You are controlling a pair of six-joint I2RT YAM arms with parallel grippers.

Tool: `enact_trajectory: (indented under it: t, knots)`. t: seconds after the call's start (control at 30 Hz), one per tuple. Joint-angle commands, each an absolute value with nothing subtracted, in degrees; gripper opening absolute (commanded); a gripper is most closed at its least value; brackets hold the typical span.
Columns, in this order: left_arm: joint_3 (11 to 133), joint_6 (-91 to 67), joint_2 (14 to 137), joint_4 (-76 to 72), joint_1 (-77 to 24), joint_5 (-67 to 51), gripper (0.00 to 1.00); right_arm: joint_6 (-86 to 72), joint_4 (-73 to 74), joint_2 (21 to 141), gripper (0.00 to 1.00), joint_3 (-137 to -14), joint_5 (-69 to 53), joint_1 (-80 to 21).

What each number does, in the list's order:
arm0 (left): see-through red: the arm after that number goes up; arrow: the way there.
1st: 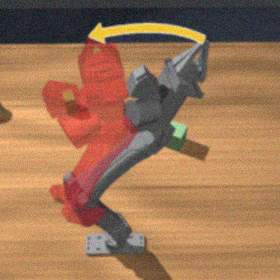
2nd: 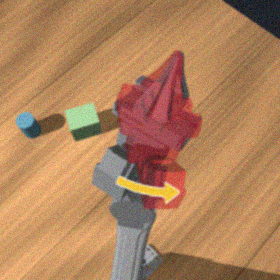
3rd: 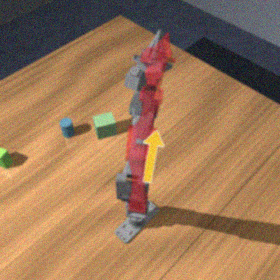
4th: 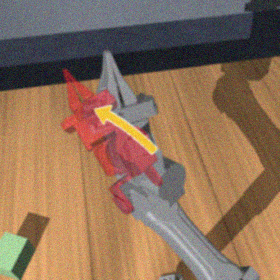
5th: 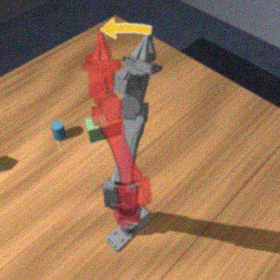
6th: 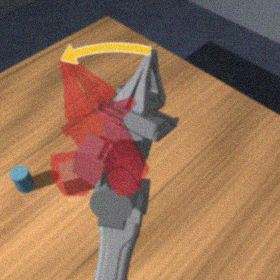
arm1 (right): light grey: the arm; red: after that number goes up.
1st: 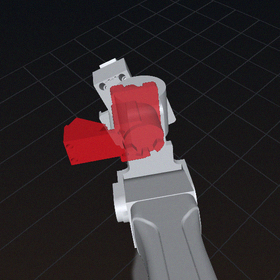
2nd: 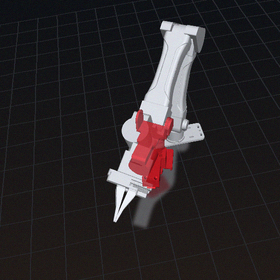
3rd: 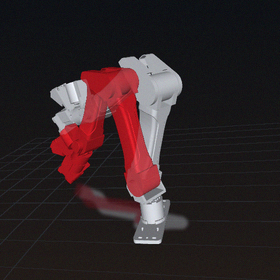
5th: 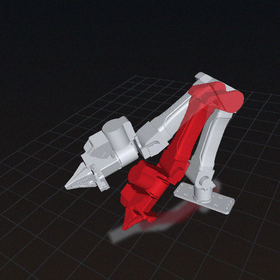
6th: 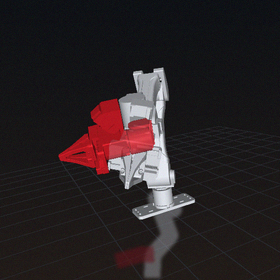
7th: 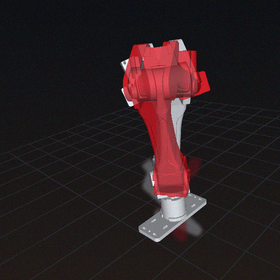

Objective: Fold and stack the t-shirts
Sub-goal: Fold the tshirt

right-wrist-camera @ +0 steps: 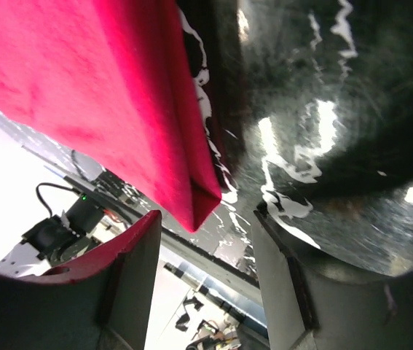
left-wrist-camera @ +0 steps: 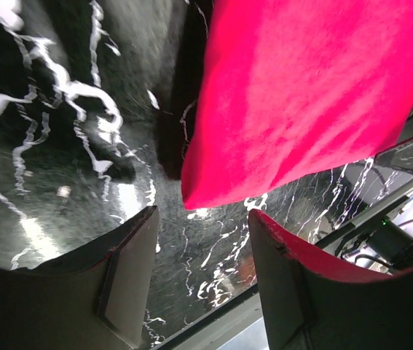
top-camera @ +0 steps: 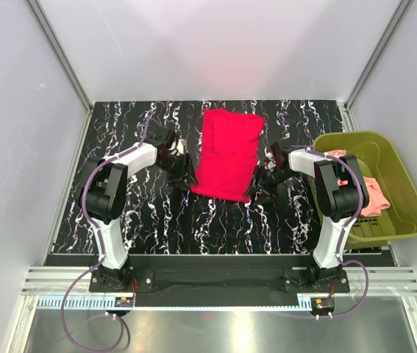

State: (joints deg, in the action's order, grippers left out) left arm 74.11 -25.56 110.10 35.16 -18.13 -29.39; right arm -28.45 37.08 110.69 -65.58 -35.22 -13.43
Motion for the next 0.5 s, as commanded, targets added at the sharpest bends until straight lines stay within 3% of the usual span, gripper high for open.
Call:
enact_trajectory:
  t: [0.0,0.2,0.47]
  knots:
    - [73.48,-26.63,110.39,33.31,-19.77,-29.98,0.57,-29.0,33.84,112.32,0.59,-66.8,-35.77,-13.36]
    - [72.86,-27.25,111.01,33.48,-20.39,-28.75,0.56,-28.83,33.49,113.46,0.55,-66.88,-35.95,-13.27]
    - [73.21,-27.51,111.88,34.72,-20.3,-26.28,0.47,-27.69,34.01,115.14,0.36,-68.29,-34.19,-13.27]
